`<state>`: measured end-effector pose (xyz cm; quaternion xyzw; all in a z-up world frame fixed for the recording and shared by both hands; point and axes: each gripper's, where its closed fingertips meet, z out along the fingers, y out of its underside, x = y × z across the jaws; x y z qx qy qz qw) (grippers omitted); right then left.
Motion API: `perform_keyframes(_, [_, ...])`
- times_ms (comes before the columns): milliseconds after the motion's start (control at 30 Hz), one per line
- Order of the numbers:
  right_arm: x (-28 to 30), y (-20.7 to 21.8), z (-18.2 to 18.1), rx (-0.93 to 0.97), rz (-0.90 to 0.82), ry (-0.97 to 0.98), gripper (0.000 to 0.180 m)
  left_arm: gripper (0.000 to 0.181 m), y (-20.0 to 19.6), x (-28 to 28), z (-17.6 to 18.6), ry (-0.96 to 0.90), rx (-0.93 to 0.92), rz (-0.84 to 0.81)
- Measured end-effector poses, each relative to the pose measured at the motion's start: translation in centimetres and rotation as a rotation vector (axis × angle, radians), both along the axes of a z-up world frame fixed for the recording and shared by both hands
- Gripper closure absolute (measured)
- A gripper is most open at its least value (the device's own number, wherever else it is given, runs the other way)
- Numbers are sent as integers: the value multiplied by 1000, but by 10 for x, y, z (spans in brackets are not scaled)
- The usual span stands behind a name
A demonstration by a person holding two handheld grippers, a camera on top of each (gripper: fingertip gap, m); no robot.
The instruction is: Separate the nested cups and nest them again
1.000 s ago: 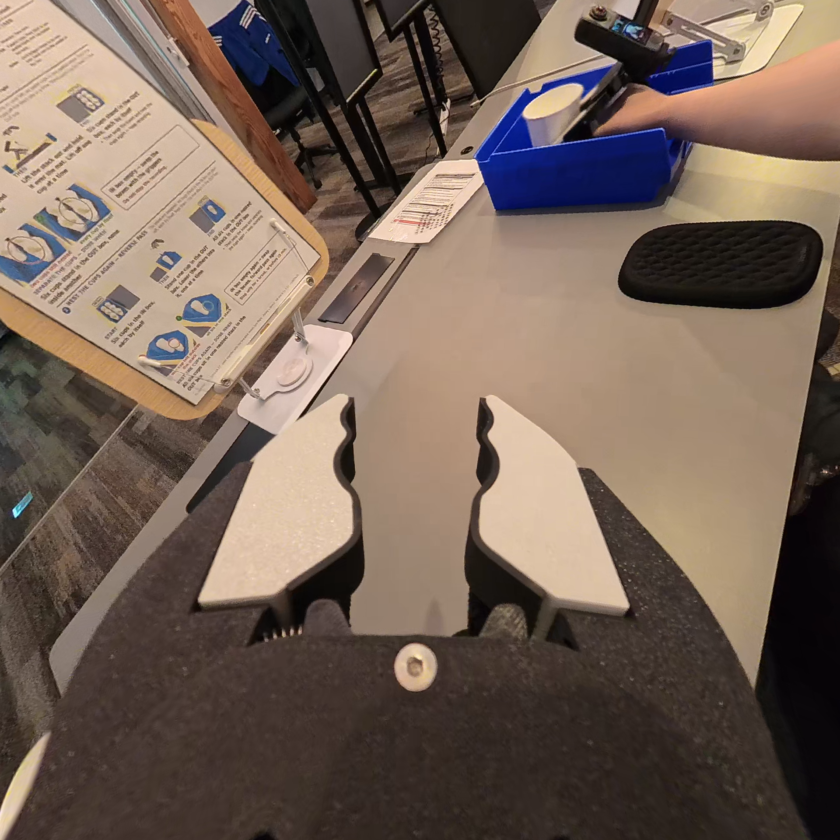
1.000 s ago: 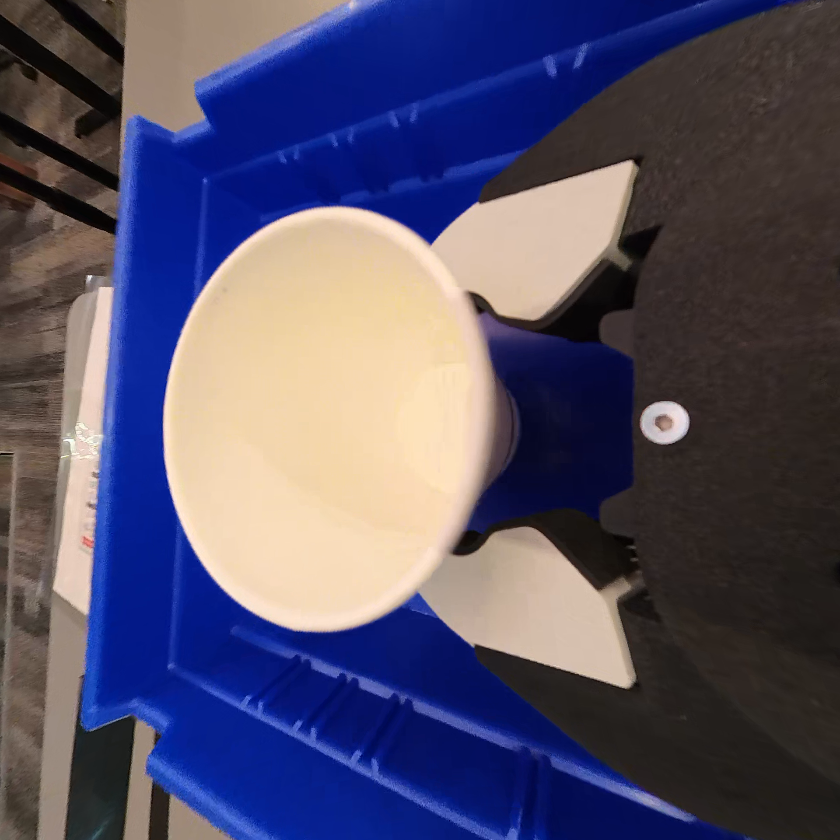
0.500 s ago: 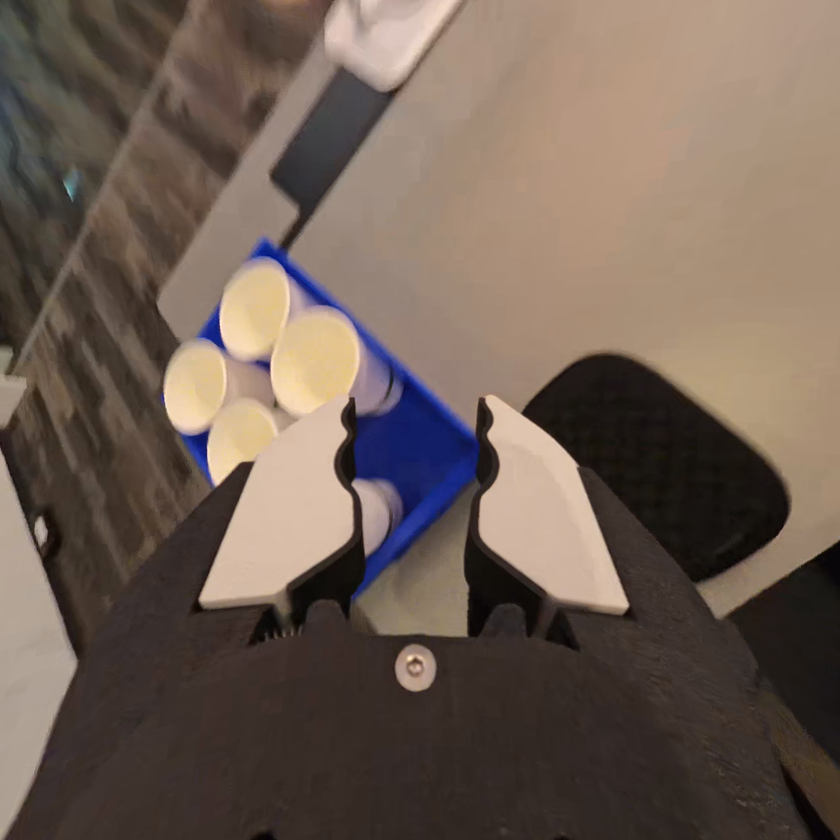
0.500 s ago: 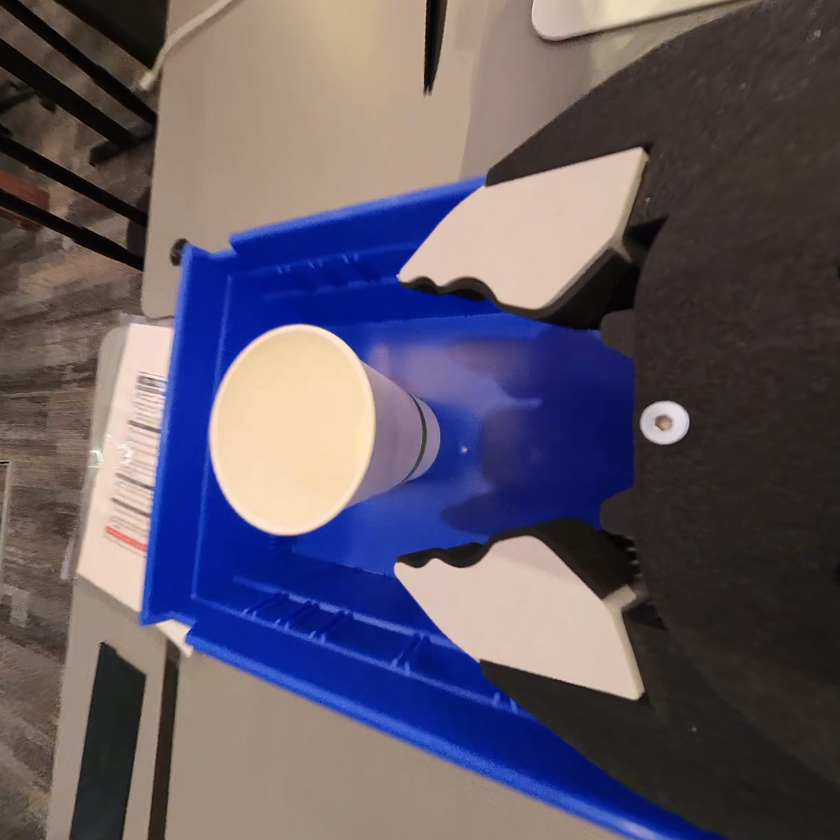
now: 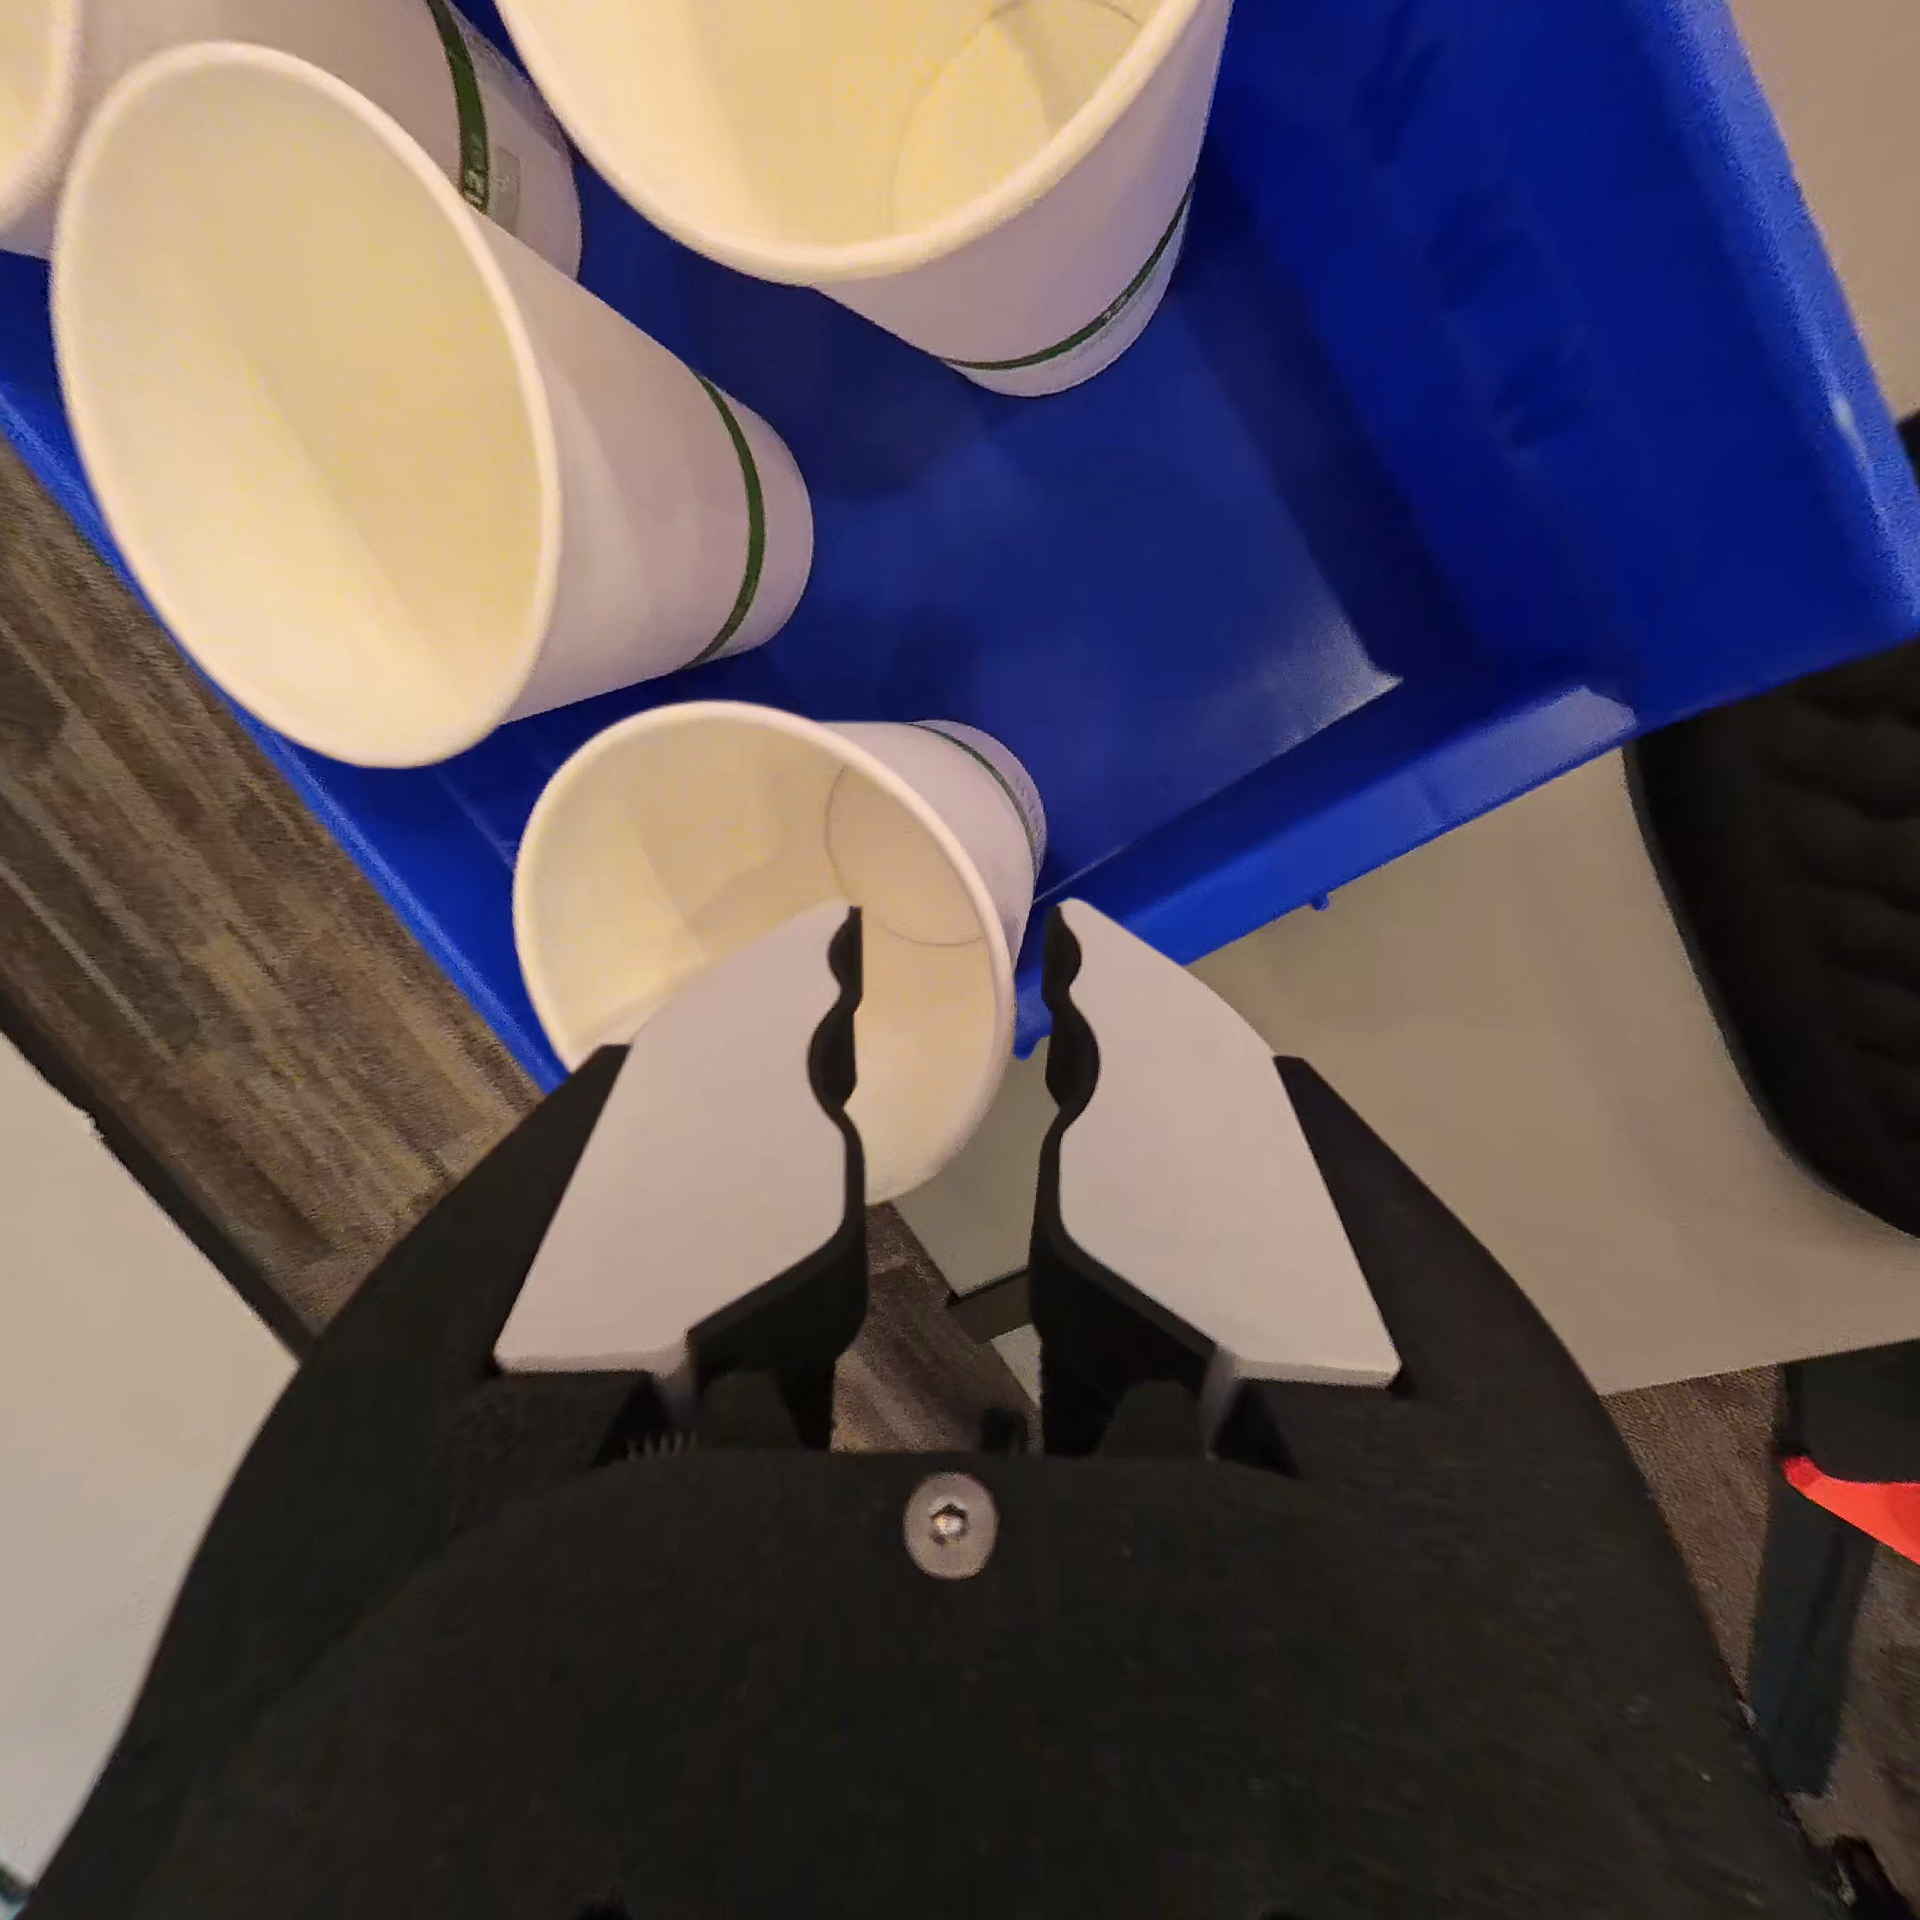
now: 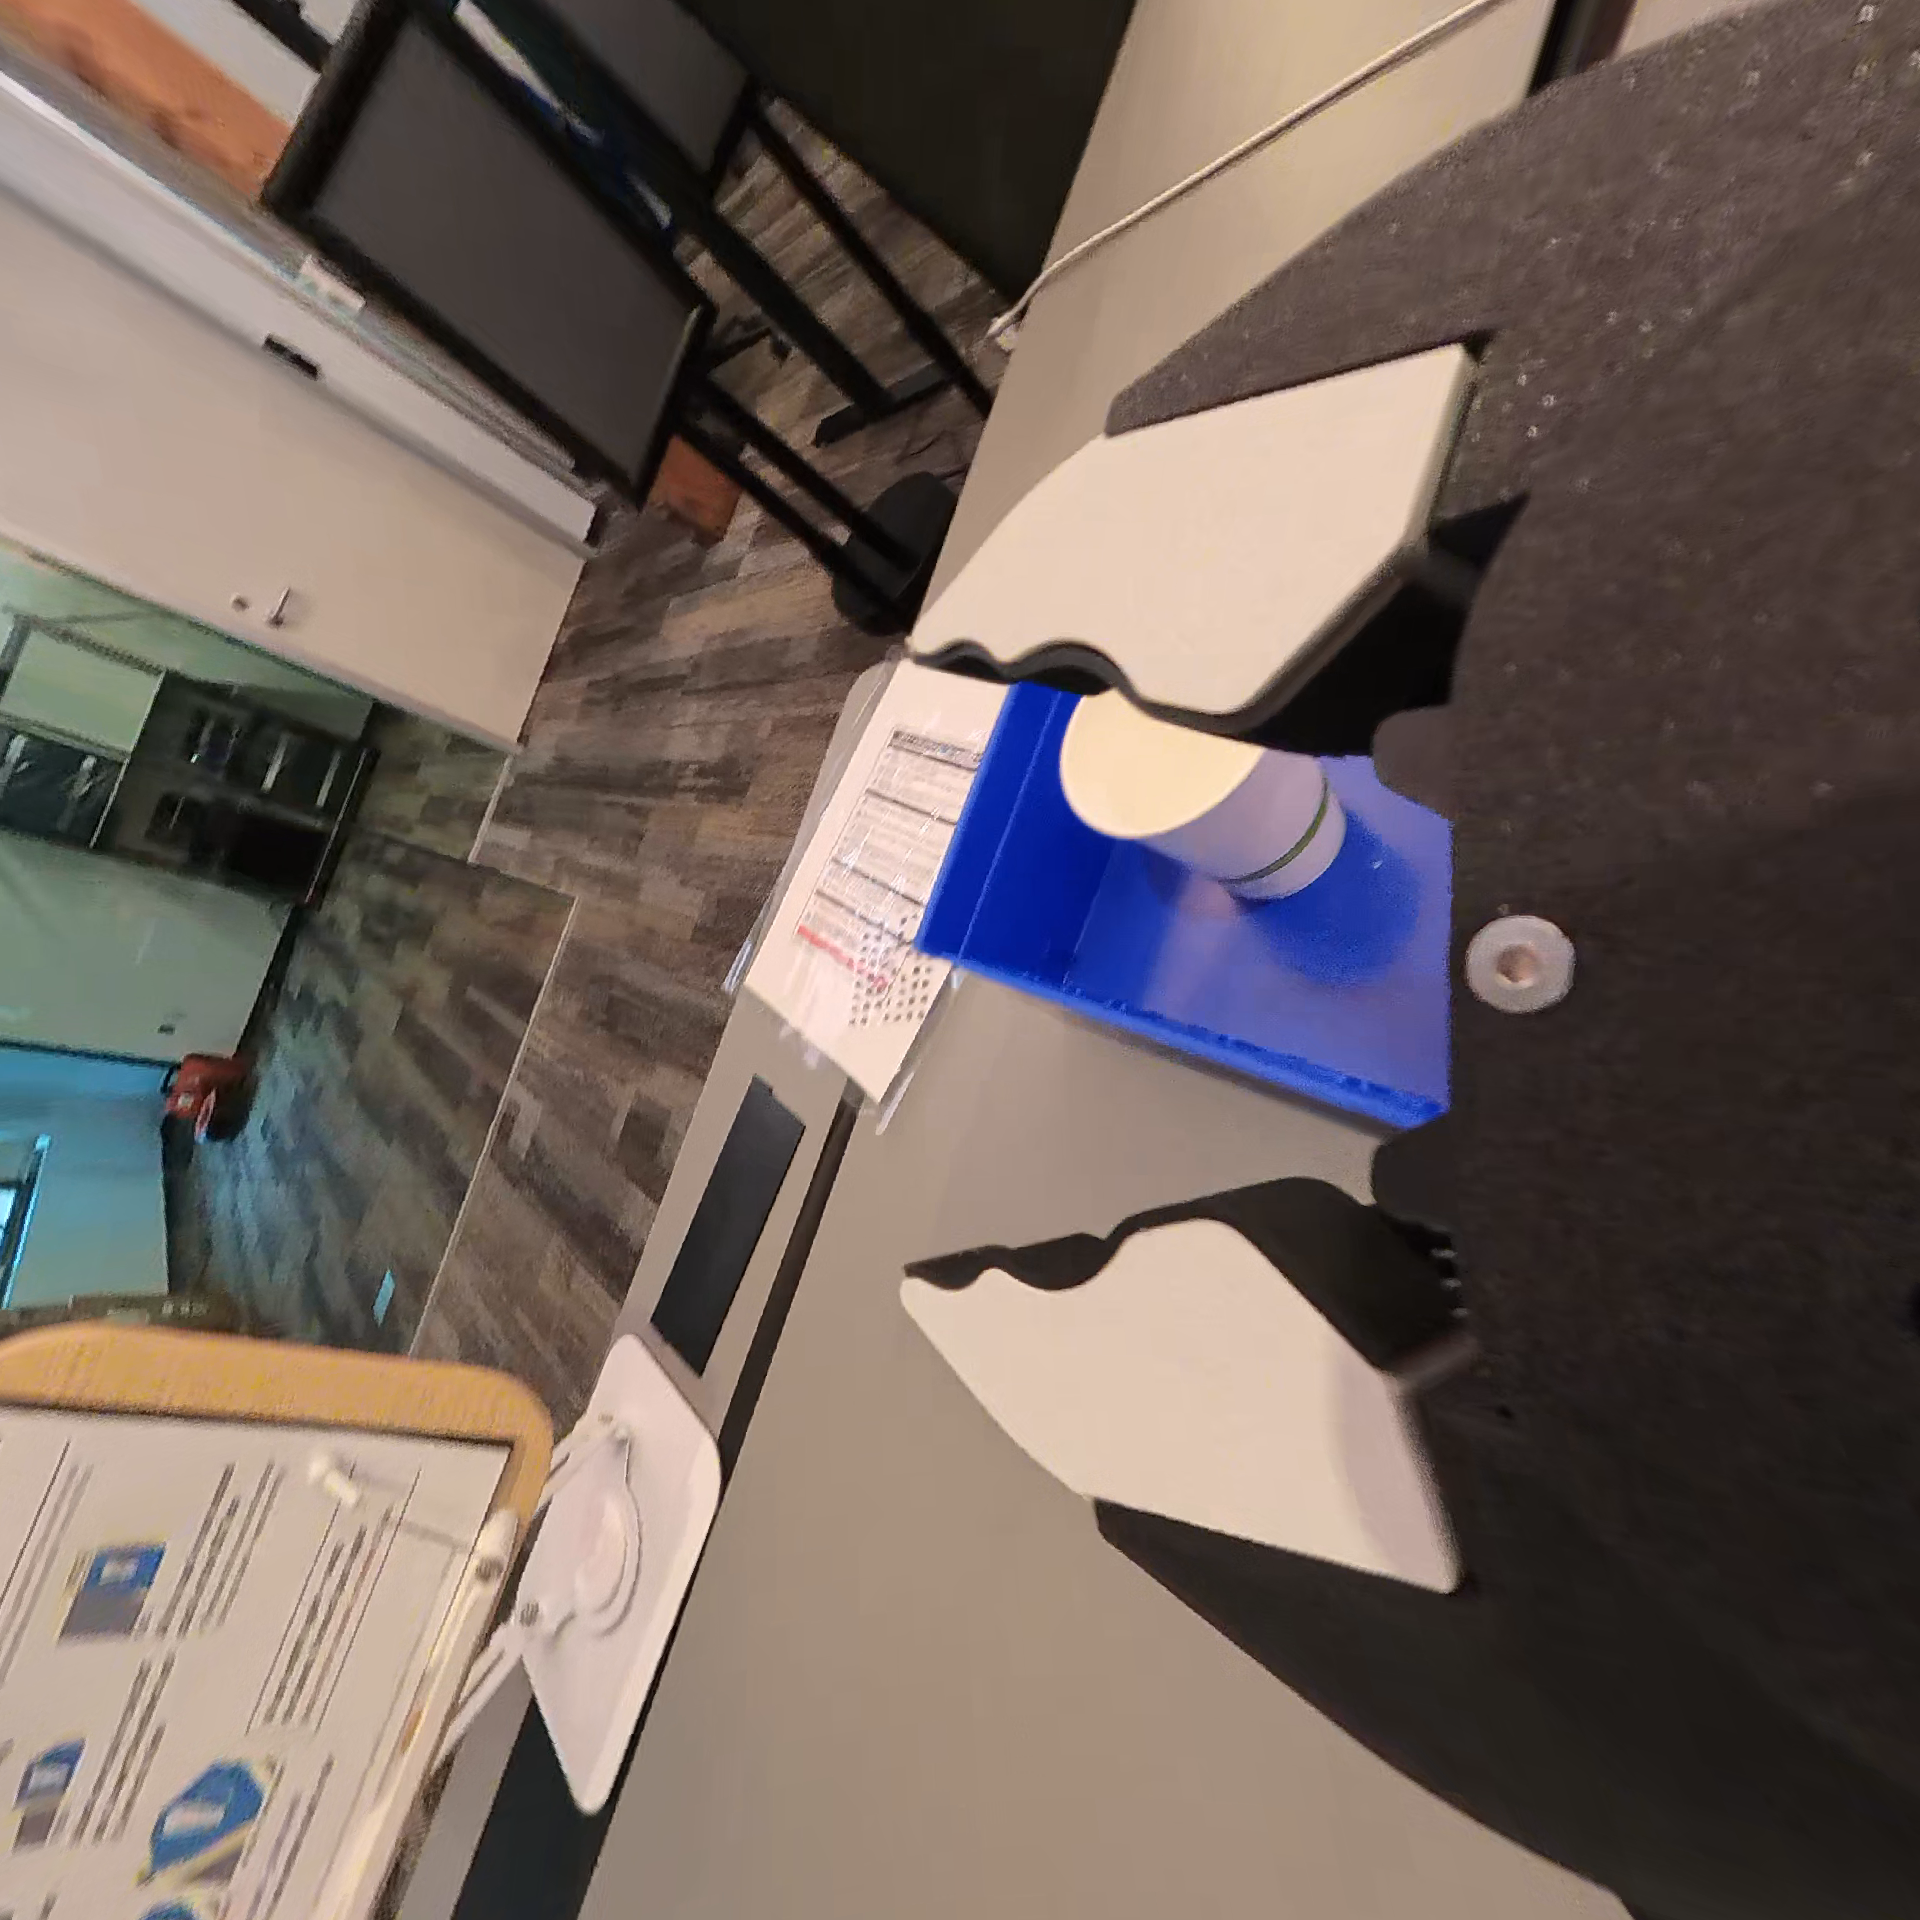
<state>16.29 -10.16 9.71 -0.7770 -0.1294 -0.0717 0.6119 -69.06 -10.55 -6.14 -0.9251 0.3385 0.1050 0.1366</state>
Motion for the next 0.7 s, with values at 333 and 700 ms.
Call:
perform_keyframes(333, [-54, 11, 6, 37, 143, -6, 82, 175, -4, 6, -18, 11, -51, -32])
perform_keyframes(700, [-155, 23, -16, -45, 448, -46, 84, 176, -32, 68, 90, -61, 143, -278])
